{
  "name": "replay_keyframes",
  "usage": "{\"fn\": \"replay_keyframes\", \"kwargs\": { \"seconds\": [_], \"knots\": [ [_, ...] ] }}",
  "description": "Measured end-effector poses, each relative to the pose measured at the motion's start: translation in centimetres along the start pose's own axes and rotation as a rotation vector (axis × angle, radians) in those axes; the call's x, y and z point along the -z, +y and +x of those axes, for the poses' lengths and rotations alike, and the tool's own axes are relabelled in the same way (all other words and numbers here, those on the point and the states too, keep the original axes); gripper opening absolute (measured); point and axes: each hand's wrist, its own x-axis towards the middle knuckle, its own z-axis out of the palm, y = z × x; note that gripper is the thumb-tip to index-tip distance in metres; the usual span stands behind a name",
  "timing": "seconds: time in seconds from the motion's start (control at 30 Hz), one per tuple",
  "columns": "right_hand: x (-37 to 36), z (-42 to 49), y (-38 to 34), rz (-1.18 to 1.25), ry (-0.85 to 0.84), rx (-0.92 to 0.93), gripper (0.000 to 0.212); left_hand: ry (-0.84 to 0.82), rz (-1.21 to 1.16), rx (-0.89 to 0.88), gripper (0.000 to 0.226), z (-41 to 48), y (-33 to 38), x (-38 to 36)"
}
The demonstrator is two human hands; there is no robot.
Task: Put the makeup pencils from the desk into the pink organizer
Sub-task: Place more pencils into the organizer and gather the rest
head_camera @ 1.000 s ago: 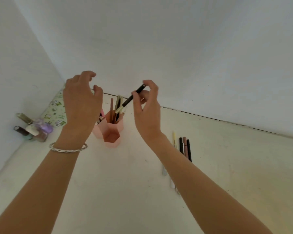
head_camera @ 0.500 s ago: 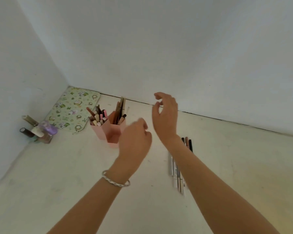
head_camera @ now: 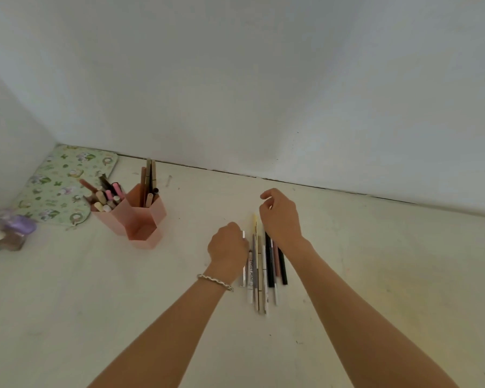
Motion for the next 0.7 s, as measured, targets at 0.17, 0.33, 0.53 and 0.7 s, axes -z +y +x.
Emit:
{"fn": "replay_keyframes", "kwargs": {
  "seconds": [0.17, 0.33, 0.53, 0.7],
  "knots": [
    [-1.1, 0.1, 1.0, -0.154, -0.114, -0.069, 0.030, -0.016, -0.059, -0.011, 0.009, -0.4, 0.1, 0.8],
    [-1.9, 0.4, 1.2, -0.331, -0.141, -0.049, 0.027, 0.254, -0.440, -0.084, 0.018, -1.7, -0.8, 7.6],
    [-3.6, 0.1, 0.7, -0.519, -0.221, 0.071, 0.013, 0.649, -0.702, -0.184, 0.015, -3.0, -1.9, 16.3],
    [-1.1, 1.8, -3.3, -0.168, 0.049, 0.150, 0.030, 0.869, -0.699, -0.254, 0.035, -2.7, -5.6, 21.1]
  ]
}}
